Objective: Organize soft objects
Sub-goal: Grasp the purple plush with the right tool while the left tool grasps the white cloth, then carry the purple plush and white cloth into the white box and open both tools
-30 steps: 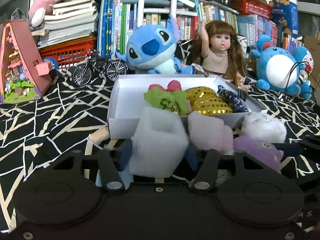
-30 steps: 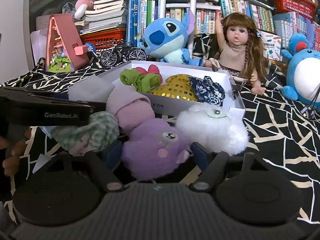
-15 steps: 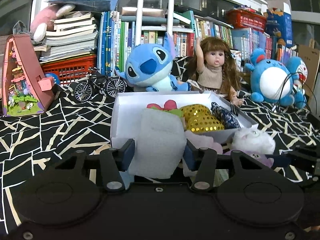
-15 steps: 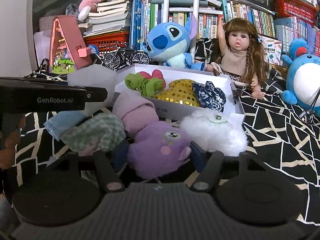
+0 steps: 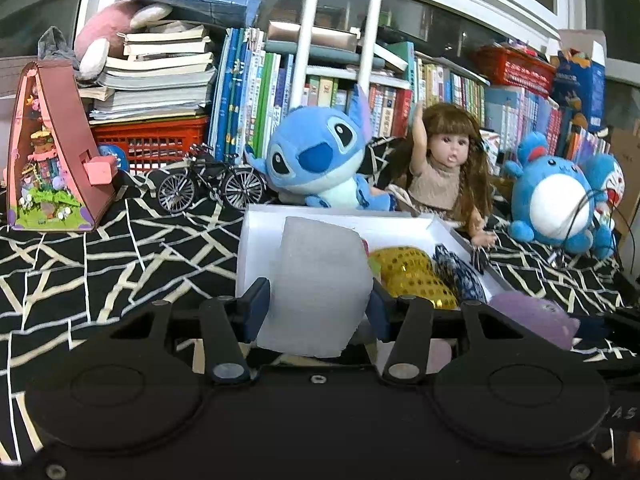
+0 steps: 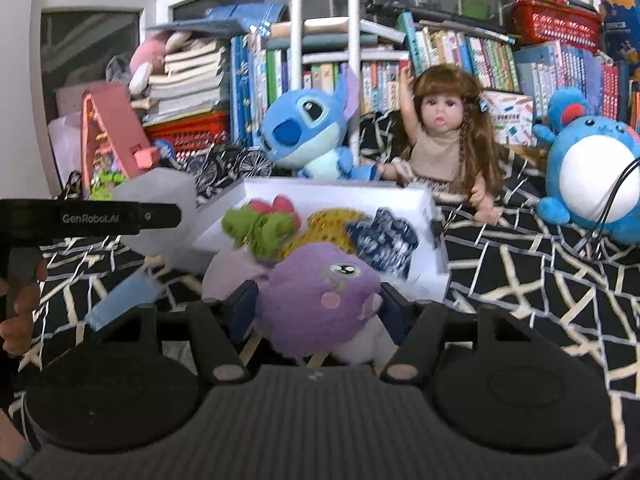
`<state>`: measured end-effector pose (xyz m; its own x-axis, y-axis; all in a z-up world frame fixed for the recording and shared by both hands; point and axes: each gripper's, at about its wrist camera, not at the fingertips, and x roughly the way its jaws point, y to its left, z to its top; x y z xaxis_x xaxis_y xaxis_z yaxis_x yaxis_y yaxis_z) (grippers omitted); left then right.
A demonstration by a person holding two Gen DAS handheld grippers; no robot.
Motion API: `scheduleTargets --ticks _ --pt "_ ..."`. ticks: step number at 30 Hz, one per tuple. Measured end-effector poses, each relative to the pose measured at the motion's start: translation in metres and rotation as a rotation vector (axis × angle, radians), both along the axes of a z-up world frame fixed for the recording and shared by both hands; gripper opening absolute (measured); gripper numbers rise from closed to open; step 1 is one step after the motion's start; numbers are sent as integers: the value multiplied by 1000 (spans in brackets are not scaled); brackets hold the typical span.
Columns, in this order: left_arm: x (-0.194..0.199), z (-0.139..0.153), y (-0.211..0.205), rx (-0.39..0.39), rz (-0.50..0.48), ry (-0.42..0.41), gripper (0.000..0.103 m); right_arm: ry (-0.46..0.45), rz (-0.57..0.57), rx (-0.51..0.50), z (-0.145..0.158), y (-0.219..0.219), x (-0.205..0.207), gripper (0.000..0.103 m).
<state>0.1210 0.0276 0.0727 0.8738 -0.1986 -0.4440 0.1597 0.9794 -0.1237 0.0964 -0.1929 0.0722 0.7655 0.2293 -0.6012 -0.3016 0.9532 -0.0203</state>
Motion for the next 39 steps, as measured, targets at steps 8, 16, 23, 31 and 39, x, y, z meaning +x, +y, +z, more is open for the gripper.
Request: scheduleTargets --ticks 8,16,23,31,39 --pt "56 24 2 -45 -13 60 49 -10 -26 25 29 -3 50 67" --pt "136 26 5 -122 -15 177 49 104 -97 73 37 -7 135 67" --pt "178 3 1 -119 19 271 49 200 -189 126 15 -10 184 67" --pt "190 -15 2 -100 26 302 45 232 -220 106 -9 -4 211 67" --pt "195 -28 5 -107 15 322 45 263 -268 100 -29 -5 226 67"
